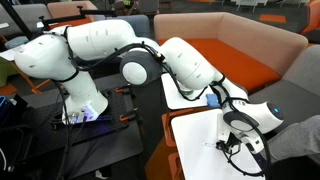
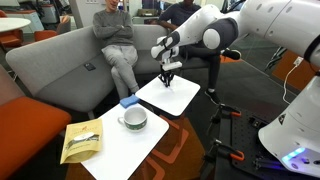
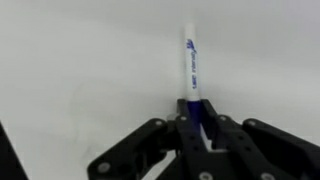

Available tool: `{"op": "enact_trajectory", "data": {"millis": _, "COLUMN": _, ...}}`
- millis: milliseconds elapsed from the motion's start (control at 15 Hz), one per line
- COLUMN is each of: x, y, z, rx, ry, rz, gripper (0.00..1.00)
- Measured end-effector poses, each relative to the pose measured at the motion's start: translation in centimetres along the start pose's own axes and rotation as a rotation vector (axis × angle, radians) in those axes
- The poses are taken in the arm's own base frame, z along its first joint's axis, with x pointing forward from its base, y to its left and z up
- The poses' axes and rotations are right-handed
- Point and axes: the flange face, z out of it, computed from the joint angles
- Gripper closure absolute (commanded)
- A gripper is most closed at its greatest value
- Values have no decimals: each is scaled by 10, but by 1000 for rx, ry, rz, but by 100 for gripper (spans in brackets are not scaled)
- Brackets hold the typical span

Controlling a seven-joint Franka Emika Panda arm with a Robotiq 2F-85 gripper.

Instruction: Pick up the blue pen from the table on the right and put it inside the green and white mug

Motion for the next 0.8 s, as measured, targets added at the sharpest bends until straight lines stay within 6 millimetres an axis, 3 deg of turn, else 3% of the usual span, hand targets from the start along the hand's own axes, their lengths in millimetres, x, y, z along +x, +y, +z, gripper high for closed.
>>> {"op": "enact_trajectory", "data": {"millis": 400, "x": 6, "y": -4, "z": -9, "rx": 3, "ry": 13, "rz": -19, "gripper": 96}}
{"op": "enact_trajectory", "data": {"millis": 533, "x": 11, "y": -20, "z": -26, "rx": 7, "ry": 67, "rz": -102, "gripper": 96}}
{"op": "enact_trajectory", "data": {"millis": 800, "x": 14, "y": -69, "z": -82, "rx": 28, "ry": 178, "rz": -327, "gripper": 96}}
